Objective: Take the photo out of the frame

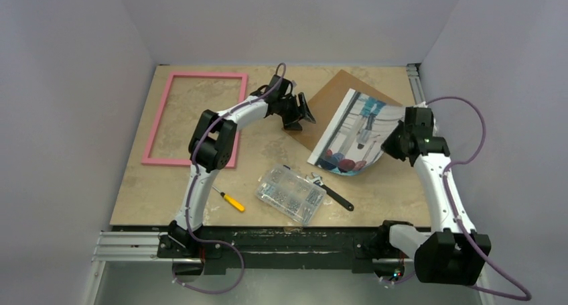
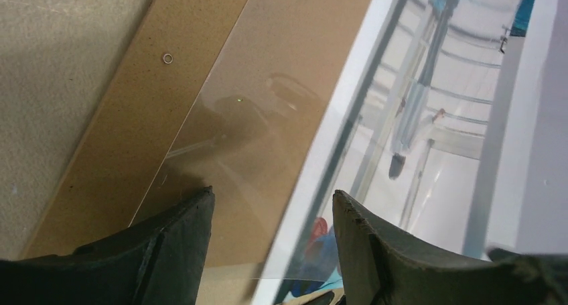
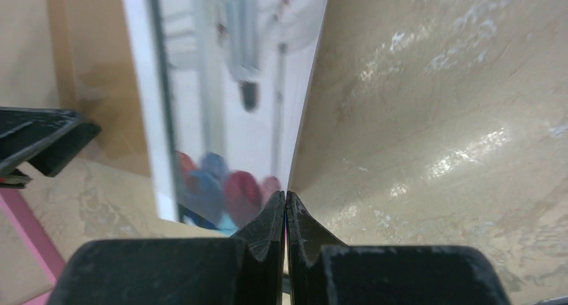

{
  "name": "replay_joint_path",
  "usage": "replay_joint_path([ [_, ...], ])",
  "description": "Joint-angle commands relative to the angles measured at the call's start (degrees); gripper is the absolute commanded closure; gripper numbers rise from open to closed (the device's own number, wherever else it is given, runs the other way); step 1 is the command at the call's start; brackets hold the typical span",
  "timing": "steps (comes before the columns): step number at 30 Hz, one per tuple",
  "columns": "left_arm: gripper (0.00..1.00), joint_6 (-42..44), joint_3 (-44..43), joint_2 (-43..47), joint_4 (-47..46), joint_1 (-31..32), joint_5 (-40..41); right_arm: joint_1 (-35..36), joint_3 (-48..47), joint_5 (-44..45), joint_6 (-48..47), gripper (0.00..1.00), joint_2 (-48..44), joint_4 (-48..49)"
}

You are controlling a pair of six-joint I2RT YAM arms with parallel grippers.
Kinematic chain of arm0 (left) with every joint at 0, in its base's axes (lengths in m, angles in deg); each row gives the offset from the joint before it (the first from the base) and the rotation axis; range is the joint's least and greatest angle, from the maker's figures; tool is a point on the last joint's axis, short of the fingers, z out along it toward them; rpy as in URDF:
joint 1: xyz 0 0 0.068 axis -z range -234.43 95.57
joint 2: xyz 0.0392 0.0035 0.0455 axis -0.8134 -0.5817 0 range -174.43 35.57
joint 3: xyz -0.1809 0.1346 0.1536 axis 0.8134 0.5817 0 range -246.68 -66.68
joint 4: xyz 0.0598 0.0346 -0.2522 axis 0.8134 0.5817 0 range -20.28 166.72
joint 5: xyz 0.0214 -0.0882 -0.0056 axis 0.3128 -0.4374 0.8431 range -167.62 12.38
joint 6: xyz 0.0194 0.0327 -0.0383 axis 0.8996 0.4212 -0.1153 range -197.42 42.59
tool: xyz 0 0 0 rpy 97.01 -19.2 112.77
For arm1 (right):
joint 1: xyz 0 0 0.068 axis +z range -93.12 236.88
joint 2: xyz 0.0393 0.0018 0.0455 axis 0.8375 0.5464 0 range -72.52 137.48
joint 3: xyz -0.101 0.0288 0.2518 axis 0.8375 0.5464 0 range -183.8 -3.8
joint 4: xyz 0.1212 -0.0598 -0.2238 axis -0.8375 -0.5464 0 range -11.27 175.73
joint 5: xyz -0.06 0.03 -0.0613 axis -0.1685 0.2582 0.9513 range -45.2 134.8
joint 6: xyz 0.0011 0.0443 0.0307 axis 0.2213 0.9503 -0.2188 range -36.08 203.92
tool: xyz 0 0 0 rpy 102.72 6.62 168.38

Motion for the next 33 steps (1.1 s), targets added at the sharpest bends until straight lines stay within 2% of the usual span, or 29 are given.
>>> replay_joint_path([
  [1, 0.36, 1.4, -1.6, -1.3, 2.4, -0.9, 3.6, 0.2, -10.6, 4.2, -3.9, 1.0, -4.7, -9.8],
  [6, 0.36, 1.4, -1.9, -1.5, 2.3, -1.0, 3.0, 0.3, -20.6, 2.9, -6.4, 1.0, -8.1, -14.6],
  [10, 0.36, 1.5, -1.9, -1.6, 2.2, -1.0, 2.8, 0.2, -29.3, -1.2, -7.5, 1.0, -9.3, -14.3],
  [19, 0.37, 0.3, -2.7, 0.7, 1.8, -1.2, -1.1, 0.2, -47.1, -11.9, -5.0, 1.0, -0.7, -7.4],
  [26, 0.37, -3.0, -4.3, 8.7, 0.9, -3.4, -5.4, 0.3, -52.1, -17.0, 1.1, 1.0, 7.5, 4.0],
  [33, 0.37, -0.6, -2.5, 21.3, 5.0, -8.8, -6.1, 0.3, -53.5, -15.6, 7.9, 1.0, 13.7, 14.1],
])
